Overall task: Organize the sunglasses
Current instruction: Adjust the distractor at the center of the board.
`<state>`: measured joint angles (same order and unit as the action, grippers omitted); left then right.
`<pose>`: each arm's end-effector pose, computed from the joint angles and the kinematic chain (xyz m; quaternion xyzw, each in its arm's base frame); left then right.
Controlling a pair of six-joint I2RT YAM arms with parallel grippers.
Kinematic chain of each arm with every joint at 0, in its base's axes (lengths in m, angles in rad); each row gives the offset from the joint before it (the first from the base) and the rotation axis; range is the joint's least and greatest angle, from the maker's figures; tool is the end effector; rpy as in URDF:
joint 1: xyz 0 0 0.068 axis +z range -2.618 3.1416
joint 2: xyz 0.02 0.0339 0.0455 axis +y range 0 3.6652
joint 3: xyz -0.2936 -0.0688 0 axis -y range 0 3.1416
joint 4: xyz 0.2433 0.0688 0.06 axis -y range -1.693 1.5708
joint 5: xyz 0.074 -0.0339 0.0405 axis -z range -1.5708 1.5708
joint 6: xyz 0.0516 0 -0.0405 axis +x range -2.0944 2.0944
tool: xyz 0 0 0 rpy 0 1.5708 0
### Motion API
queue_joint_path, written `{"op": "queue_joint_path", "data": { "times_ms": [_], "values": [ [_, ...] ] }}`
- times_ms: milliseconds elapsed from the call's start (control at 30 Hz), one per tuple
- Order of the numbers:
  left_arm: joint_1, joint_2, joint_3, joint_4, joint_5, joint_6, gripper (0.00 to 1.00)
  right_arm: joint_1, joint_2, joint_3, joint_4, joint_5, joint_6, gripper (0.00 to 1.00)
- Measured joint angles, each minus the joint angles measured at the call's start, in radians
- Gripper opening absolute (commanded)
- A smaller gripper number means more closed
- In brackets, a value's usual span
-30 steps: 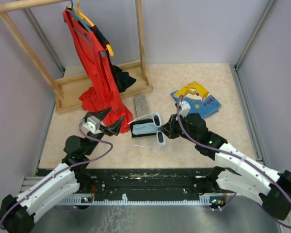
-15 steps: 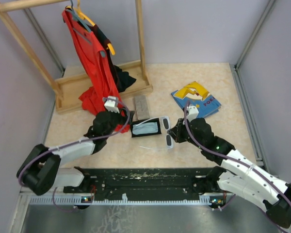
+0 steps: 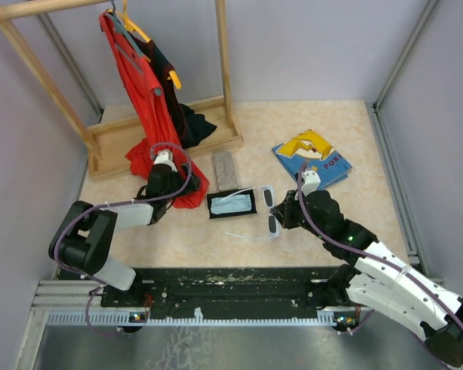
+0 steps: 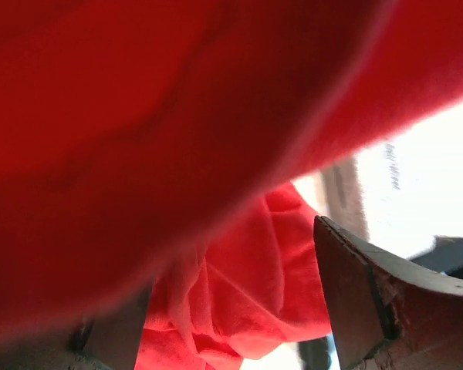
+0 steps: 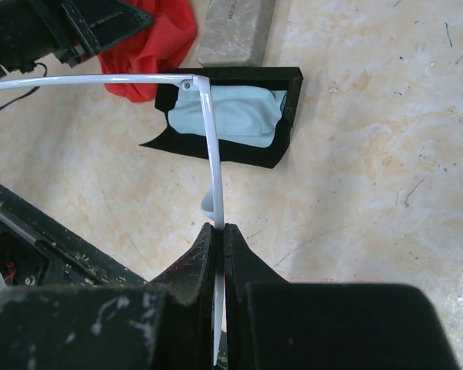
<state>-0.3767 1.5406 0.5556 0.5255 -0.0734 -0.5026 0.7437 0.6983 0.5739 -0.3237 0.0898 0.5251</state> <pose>0.2879 -0.1098 0.1818 -0.0727 0.8461 -0.1962 0.4903 0.1187 0.1029 0.2773 -0.0685 0.8432 0.2846 0.4508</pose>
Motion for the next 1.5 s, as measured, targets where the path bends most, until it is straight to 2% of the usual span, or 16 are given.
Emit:
{"op": "queue_joint_path", "data": {
  "times_ms": [433,567,700,933,1133,1267,1367,1433,1500],
  "values": [
    [0.31,-0.038,0.103,-0.29,-0.266,-0.041,0.9,0.0,-0.005,-0.011,-0.021,0.001,-0.006,0.0],
    [0.32,-0.161,0.106,-0.341,-0.312,-0.013,0.91,0.0,-0.006,-0.01,-0.031,0.009,-0.013,0.0],
    [0.319,-0.359,0.096,-0.383,-0.235,-0.026,0.91,0.0,-0.006,-0.009,-0.038,0.027,-0.038,0.0],
    [0.302,-0.737,-0.038,-0.509,-0.117,-0.175,0.9,0.0,-0.011,0.019,-0.043,0.113,-0.098,0.0],
    [0.278,-0.898,-0.057,-0.685,-0.053,-0.224,0.85,0.0,-0.034,0.037,-0.023,0.21,-0.149,0.0],
    [0.235,-0.998,-0.067,-0.769,-0.006,-0.23,0.85,-0.001,-0.045,0.037,0.027,0.222,-0.192,0.0],
    [0.155,-0.982,-0.067,-0.785,0.01,-0.219,0.86,-0.001,-0.024,0.037,0.06,0.193,-0.235,0.0],
    [0.03,-0.898,-0.066,-0.787,-0.021,-0.203,0.86,-0.001,0.001,0.038,0.066,0.159,-0.271,0.0],
    [-0.046,-0.837,-0.064,-0.789,-0.046,-0.191,0.86,-0.001,0.03,0.038,0.069,0.127,-0.311,0.0]
  ]
}}
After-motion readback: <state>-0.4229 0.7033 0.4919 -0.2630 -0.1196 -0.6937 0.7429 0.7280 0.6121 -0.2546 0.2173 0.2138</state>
